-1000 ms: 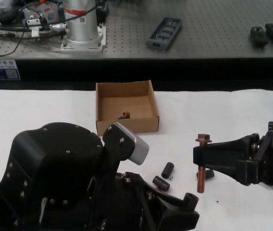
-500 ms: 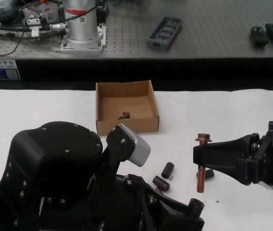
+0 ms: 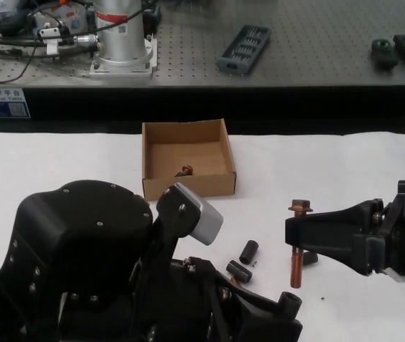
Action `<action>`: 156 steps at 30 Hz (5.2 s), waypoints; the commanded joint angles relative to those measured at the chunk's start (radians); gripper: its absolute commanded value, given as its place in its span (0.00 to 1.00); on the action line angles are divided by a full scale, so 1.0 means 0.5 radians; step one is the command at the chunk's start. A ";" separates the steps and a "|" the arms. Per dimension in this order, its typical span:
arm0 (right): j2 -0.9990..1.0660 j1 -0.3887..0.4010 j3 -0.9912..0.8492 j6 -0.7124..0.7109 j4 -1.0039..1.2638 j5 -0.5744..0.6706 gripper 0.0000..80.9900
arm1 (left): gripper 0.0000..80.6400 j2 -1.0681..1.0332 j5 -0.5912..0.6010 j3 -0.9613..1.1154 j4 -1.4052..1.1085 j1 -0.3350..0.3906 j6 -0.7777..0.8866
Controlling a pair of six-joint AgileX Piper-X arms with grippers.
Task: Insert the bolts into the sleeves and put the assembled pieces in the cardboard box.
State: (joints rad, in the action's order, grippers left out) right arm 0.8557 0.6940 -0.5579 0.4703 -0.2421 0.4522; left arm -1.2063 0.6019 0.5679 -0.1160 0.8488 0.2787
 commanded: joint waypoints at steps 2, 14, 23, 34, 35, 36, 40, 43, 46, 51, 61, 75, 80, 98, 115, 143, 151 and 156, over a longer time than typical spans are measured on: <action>-0.013 -0.009 -0.008 0.009 0.048 0.045 0.05 | 0.01 0.004 -0.038 0.012 -0.041 0.008 0.050; -0.013 -0.009 -0.008 0.008 0.048 0.059 0.05 | 0.01 0.004 -0.017 0.012 -0.041 0.008 0.072; -0.013 -0.009 -0.007 0.008 0.033 0.127 0.05 | 0.01 0.004 0.079 0.012 -0.041 0.008 0.064; -0.013 -0.009 -0.007 0.014 0.033 0.201 0.05 | 0.01 0.004 -0.081 0.012 -0.188 0.008 0.188; -0.013 -0.009 -0.007 0.014 0.033 0.207 0.05 | 0.01 0.004 -0.115 0.012 -0.209 0.008 0.212; -0.013 -0.009 -0.007 0.014 0.033 0.207 0.05 | 0.01 0.004 -0.129 0.012 -0.224 0.005 0.216; -0.013 -0.009 -0.007 0.014 0.033 0.207 0.05 | 0.01 0.004 -0.134 0.012 -0.237 0.005 0.252; -0.013 -0.009 -0.007 0.014 0.023 0.209 0.05 | 0.01 0.004 -0.212 0.012 -0.237 0.005 0.342; -0.013 -0.009 -0.007 0.007 -0.015 0.209 0.05 | 0.01 0.004 -0.337 0.012 -0.237 0.005 0.482; -0.013 -0.009 -0.007 -0.007 -0.042 0.209 0.05 | 0.01 0.004 -0.359 0.012 -0.312 0.005 0.544; -0.013 -0.013 -0.007 -0.089 -0.081 0.310 0.22 | 0.01 0.004 -0.460 0.012 -0.500 0.001 0.675; -0.130 -0.110 -0.015 -0.089 -0.372 0.081 0.37 | 0.01 0.004 -0.957 0.016 -0.980 -0.194 0.738; -0.142 -0.109 -0.015 -0.089 -0.528 0.024 0.25 | 0.01 -0.025 -0.747 0.057 -0.877 -0.438 0.738; -0.142 -0.109 -0.006 -0.361 -0.892 -0.088 0.05 | 0.01 -0.575 -0.372 0.669 -0.134 -0.812 -0.006; -0.142 -0.104 -0.003 -0.357 -0.914 -0.016 0.05 | 0.01 -1.192 -0.387 1.214 0.232 -0.944 -0.270; -0.142 -0.104 -0.003 -0.345 -0.910 -0.016 0.05 | 0.01 -1.460 -0.553 1.595 0.608 -1.053 -0.492; -0.142 -0.104 -0.003 -0.345 -0.910 -0.016 0.05 | 0.01 -1.468 -0.607 1.595 0.678 -1.072 -0.526; -0.142 -0.104 -0.003 -0.345 -0.910 -0.016 0.05 | 0.01 -1.494 -0.597 1.595 0.678 -1.071 -0.526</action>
State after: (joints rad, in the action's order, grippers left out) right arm 0.7940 0.6467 -0.5586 0.3001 -0.6938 0.4289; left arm -1.9433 0.3104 1.3502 0.2287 0.3174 0.0267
